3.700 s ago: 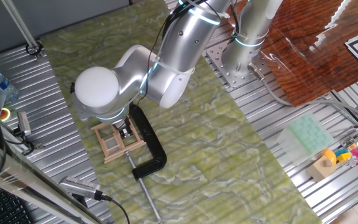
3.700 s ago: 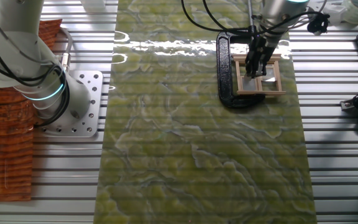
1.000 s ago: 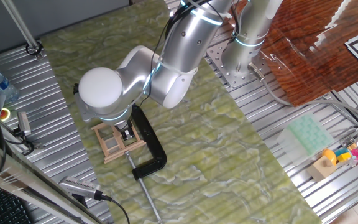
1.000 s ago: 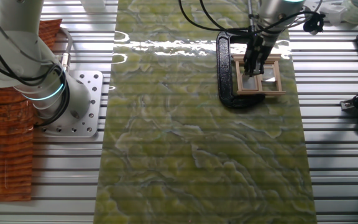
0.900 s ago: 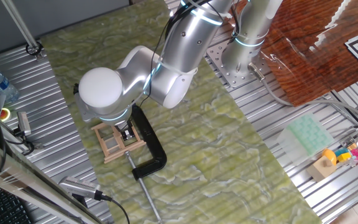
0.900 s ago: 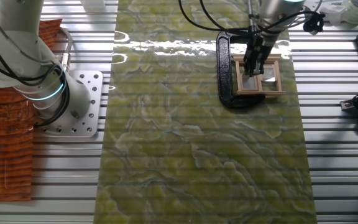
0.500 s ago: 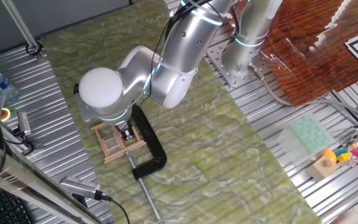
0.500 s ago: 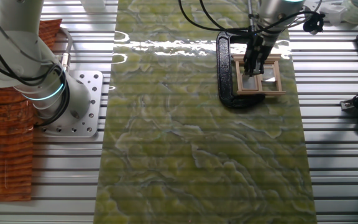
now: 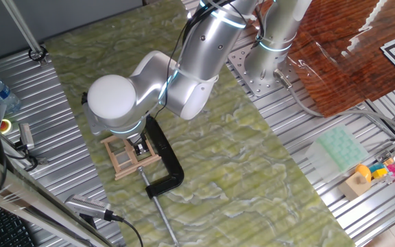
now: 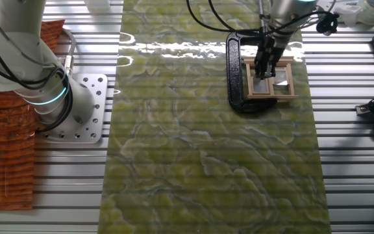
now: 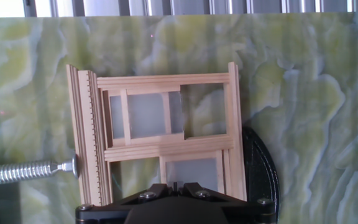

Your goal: Close a sliding window

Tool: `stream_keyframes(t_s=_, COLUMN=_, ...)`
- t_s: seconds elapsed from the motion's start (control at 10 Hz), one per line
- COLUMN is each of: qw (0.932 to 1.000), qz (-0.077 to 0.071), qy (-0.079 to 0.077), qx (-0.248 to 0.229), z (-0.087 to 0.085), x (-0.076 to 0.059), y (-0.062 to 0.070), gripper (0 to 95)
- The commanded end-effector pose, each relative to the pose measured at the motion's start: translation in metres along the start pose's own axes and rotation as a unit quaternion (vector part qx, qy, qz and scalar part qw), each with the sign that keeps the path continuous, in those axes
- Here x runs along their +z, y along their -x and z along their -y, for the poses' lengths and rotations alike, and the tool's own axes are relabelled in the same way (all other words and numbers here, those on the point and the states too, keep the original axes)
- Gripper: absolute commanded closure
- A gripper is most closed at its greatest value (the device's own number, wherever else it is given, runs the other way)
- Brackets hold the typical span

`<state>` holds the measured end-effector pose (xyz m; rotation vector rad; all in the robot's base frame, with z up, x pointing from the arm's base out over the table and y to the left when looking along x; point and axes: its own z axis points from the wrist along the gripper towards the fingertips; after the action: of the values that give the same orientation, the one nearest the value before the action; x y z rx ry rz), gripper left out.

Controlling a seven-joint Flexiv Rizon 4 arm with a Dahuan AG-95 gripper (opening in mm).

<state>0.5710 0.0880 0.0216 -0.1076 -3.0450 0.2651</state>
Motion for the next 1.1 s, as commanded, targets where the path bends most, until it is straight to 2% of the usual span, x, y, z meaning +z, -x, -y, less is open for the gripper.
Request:
stream_keyframes(t_s=0.1, qw=1.0, qz=0.0, qy=0.001, qx=0.0, z=-0.0019, x=0.0002, y=-0.0006, gripper=95.0)
stream_keyframes(t_s=1.1, qw=1.0, qz=0.002, qy=0.001, qx=0.002, z=-0.0078, x=-0.0009, y=-0.0017, gripper=95.0)
